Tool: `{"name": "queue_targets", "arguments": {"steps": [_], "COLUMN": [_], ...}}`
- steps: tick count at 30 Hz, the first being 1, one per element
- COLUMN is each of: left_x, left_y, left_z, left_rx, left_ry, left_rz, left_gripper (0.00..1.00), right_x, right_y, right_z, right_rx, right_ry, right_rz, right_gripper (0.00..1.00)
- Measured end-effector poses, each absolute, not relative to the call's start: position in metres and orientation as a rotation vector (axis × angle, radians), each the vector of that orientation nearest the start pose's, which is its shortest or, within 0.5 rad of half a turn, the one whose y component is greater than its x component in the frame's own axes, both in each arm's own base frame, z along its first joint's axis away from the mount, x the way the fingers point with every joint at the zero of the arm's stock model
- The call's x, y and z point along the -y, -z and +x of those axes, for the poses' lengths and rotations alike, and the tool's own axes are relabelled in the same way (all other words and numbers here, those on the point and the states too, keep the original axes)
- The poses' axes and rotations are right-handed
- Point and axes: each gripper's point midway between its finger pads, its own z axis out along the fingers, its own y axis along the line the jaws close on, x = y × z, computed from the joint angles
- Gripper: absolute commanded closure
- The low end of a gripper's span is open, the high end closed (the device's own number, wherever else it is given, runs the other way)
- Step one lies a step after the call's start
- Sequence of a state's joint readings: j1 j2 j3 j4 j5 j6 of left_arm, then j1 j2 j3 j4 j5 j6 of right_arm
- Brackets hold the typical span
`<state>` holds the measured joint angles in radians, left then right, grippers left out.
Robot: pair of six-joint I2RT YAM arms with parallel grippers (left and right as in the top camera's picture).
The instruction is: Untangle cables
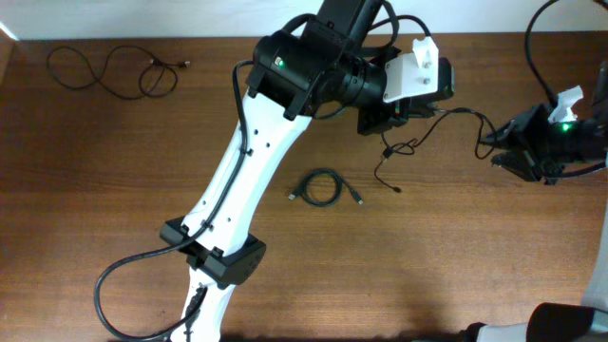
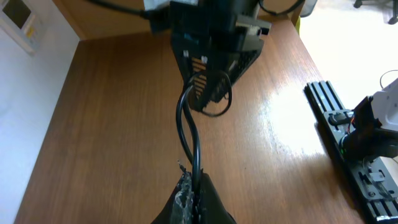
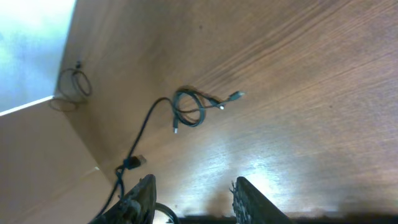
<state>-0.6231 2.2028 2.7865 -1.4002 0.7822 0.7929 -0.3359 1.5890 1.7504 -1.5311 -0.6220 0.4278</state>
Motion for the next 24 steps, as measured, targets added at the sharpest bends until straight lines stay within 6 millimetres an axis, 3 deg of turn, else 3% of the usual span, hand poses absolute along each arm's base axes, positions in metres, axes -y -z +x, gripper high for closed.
{"name": "queue_targets", "arguments": {"steps": [24], "left_x": [0.362], "left_y": [-0.369], "left_z": [0.341], "left_rx": [-1.483], "left_ry": [0.799], "left_rz": [1.661], "left_gripper": [1.00], "right_x": [-0.015], "right_y": [-0.283], "right_z": [0.311], "right_rx": [-2.643], "right_ry": [-1.121], "right_rz": [0.723], "right_gripper": [0.58]}}
